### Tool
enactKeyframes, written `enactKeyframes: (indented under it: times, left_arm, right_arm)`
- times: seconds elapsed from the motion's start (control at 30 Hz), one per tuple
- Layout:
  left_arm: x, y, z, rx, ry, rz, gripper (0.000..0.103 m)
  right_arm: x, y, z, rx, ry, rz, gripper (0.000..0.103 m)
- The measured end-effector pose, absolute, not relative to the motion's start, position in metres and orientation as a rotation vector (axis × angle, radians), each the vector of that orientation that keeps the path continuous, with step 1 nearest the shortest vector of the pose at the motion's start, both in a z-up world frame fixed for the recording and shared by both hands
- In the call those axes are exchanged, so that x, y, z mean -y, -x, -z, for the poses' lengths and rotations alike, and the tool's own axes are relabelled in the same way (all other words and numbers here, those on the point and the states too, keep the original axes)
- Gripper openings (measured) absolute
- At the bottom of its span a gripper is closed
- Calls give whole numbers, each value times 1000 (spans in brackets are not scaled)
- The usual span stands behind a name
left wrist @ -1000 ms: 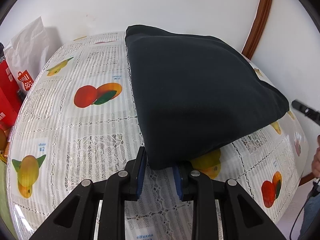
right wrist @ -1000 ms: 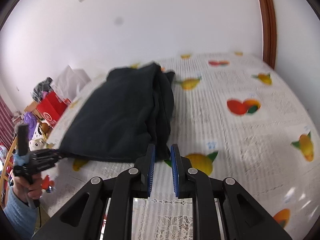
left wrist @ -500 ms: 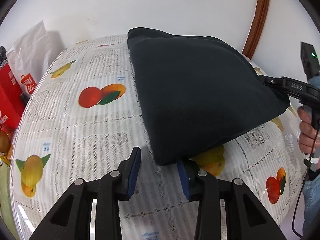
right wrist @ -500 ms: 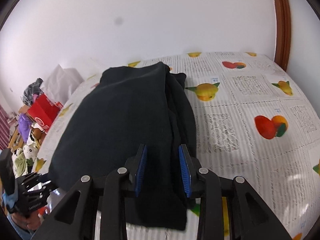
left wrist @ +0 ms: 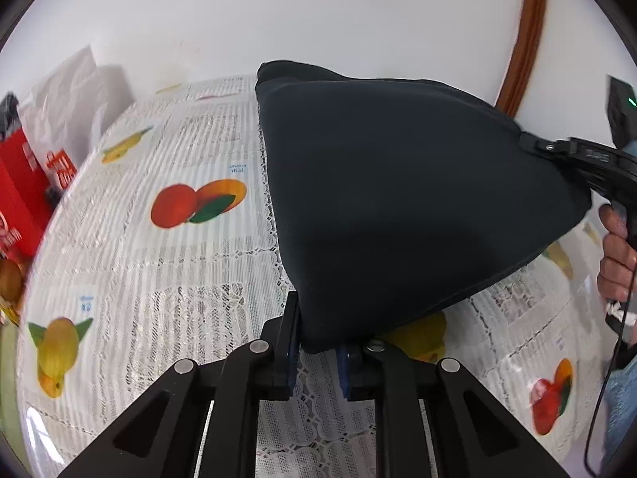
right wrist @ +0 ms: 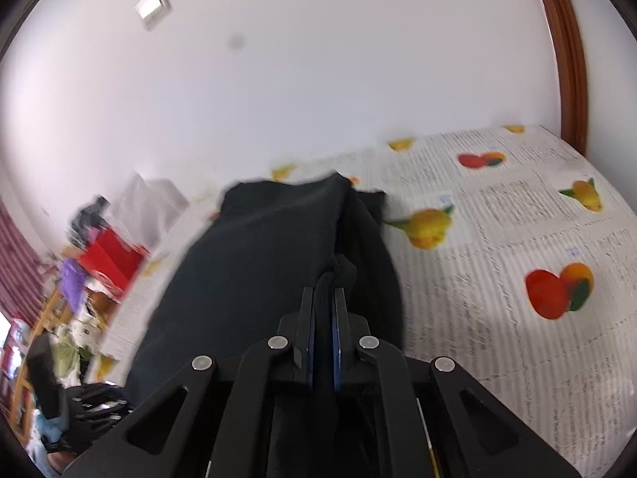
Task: Fold small clothes
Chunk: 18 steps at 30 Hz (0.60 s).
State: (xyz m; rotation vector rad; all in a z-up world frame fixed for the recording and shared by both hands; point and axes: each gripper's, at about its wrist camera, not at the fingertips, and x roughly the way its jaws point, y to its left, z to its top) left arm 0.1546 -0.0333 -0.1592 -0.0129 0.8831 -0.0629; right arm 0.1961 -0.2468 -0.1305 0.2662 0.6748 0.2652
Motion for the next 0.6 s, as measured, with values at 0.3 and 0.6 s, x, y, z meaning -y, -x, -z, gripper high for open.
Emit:
enactKeyframes:
  times: [0.3, 0.6]
  left_arm:
    - [29, -162, 161, -904, 40, 58, 15]
    - [29, -170, 160, -932, 48, 38, 17]
  right_arm:
    - [251, -196, 140, -717, -258, -236, 8]
    - [252, -168, 137, -713, -217, -208, 9]
